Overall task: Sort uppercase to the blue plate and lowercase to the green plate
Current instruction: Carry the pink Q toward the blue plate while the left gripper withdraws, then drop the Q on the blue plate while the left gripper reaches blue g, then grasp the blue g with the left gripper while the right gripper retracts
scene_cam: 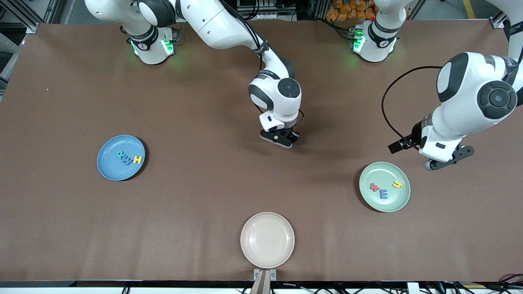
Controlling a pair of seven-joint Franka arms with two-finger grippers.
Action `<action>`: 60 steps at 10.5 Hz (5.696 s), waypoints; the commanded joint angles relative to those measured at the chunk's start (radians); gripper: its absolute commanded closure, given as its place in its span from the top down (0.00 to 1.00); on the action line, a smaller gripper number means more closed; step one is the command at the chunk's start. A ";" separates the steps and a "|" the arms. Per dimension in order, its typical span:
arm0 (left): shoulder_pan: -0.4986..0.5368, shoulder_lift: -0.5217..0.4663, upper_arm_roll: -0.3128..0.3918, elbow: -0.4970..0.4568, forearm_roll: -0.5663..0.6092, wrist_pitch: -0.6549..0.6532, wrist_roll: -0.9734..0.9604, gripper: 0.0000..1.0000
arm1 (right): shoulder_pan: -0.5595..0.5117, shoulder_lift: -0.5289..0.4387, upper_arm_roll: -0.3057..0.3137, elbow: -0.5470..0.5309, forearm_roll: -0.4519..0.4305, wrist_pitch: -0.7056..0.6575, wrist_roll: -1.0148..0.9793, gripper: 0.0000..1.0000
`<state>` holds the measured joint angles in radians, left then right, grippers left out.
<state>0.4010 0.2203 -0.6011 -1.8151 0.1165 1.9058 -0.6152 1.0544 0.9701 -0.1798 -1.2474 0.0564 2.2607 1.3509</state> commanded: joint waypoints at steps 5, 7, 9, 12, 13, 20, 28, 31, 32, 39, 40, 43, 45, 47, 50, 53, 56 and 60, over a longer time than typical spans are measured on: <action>-0.025 0.005 -0.011 0.010 -0.053 -0.013 -0.003 1.00 | -0.054 -0.004 0.002 0.031 0.000 -0.084 -0.002 0.00; -0.030 0.005 -0.019 0.005 -0.061 -0.014 -0.012 1.00 | -0.086 -0.020 0.006 0.031 0.006 -0.148 -0.036 0.00; -0.050 0.010 -0.038 0.000 -0.063 -0.019 -0.075 1.00 | -0.155 -0.057 0.009 0.031 0.061 -0.284 -0.120 0.00; -0.129 0.028 -0.042 -0.021 -0.078 -0.017 -0.217 1.00 | -0.252 -0.122 -0.021 0.029 0.123 -0.476 -0.254 0.00; -0.157 0.033 -0.043 -0.041 -0.093 -0.010 -0.282 1.00 | -0.307 -0.148 -0.026 0.029 0.126 -0.540 -0.300 0.00; -0.353 0.051 -0.164 -0.233 -0.087 0.344 -0.896 1.00 | -0.648 -0.189 -0.072 -0.072 -0.007 -0.728 -0.838 0.00; -0.567 0.255 -0.158 -0.239 0.152 0.522 -1.708 1.00 | -0.836 -0.183 -0.084 -0.216 -0.092 -0.560 -1.326 0.00; -0.614 0.344 -0.155 -0.254 0.410 0.611 -2.005 1.00 | -0.840 -0.186 -0.084 -0.245 -0.092 -0.538 -1.378 0.40; -0.626 0.375 -0.155 -0.254 0.473 0.616 -2.079 1.00 | -0.840 -0.186 -0.084 -0.242 -0.092 -0.540 -1.382 0.99; -0.691 0.415 -0.146 -0.253 0.529 0.615 -2.342 1.00 | -0.840 -0.292 -0.107 -0.122 -0.075 -0.759 -1.471 1.00; -0.705 0.416 -0.132 -0.253 0.529 0.615 -2.354 1.00 | -0.850 -0.324 -0.109 -0.121 -0.043 -0.759 -1.471 1.00; -0.726 0.444 -0.114 -0.242 0.529 0.615 -2.364 1.00 | -0.893 -0.460 -0.109 -0.121 0.025 -0.826 -1.454 1.00; -0.741 0.450 -0.111 -0.228 0.528 0.615 -2.365 1.00 | -0.893 -0.517 -0.106 -0.121 0.025 -0.845 -1.414 1.00; -0.766 0.459 -0.091 -0.221 0.529 0.616 -2.368 1.00 | -0.889 -0.559 -0.098 -0.121 0.028 -0.858 -1.343 1.00; -0.834 0.475 -0.036 -0.190 0.528 0.616 -2.370 1.00 | -0.909 -0.681 -0.073 -0.176 0.031 -0.860 -1.335 1.00; -0.834 0.478 -0.035 -0.190 0.529 0.616 -2.368 0.79 | -1.057 -0.789 0.067 -0.247 0.026 -0.827 -1.351 1.00; -0.834 0.478 -0.035 -0.190 0.531 0.618 -2.367 0.19 | -1.102 -0.907 0.124 -0.369 0.028 -0.694 -1.349 1.00; -0.803 0.455 -0.034 -0.188 0.545 0.615 -2.329 0.00 | -1.079 -0.955 0.128 -0.416 0.025 -0.598 -1.337 1.00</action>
<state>-0.4124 0.6840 -0.6440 -2.0004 0.6069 2.5146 -2.7784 -0.0171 0.0515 -0.0514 -1.6395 0.0772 1.6472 0.0025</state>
